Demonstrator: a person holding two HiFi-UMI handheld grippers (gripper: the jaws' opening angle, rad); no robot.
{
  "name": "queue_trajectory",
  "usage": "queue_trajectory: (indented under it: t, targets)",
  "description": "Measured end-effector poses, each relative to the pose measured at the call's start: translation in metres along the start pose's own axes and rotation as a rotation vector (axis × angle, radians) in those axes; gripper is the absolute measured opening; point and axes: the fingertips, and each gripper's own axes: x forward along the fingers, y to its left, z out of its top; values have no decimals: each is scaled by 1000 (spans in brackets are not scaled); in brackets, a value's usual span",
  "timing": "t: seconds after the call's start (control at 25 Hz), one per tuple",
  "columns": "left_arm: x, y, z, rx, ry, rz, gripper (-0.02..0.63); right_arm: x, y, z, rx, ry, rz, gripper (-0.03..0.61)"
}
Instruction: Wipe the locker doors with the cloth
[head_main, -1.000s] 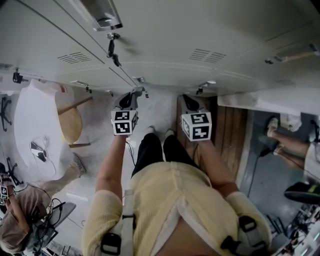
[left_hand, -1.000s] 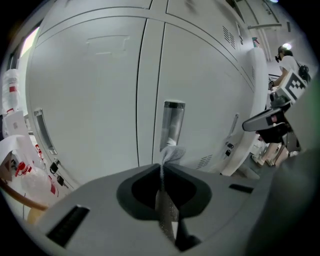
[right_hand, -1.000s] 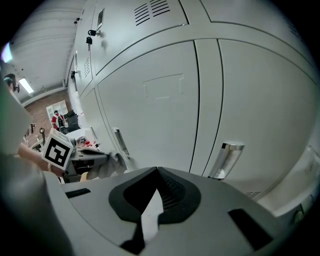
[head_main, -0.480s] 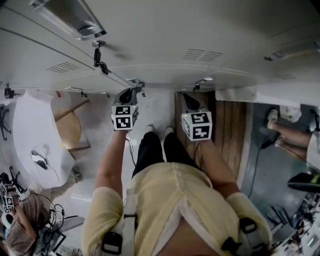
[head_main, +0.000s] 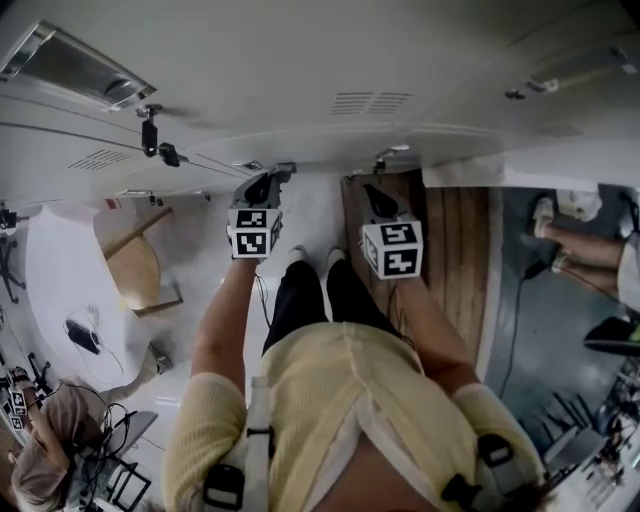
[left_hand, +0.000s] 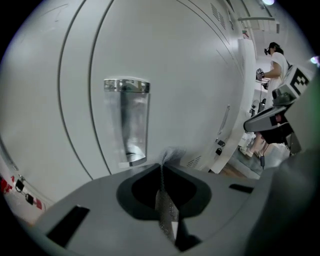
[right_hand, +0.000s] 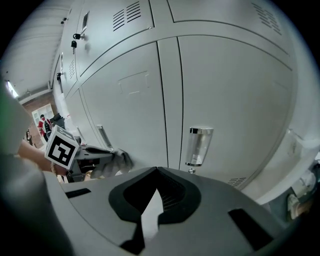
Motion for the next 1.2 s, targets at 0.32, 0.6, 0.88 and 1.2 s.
queue_trajectory:
  t: [0.32, 0.6, 0.88, 1.2]
  targets:
    - [18, -35, 12, 47, -8, -69, 17, -7, -15, -10, 37, 8, -29, 5]
    - [29, -57, 17, 70, 13, -103, 17, -12, -26, -16, 61, 5, -44, 3]
    - [43, -81, 28, 97, -8, -141, 17, -19, -37, -27, 85, 15, -66, 4]
    - [57, -114, 38, 116, 8, -194, 17, -27, -50, -37, 107, 18, -91, 4]
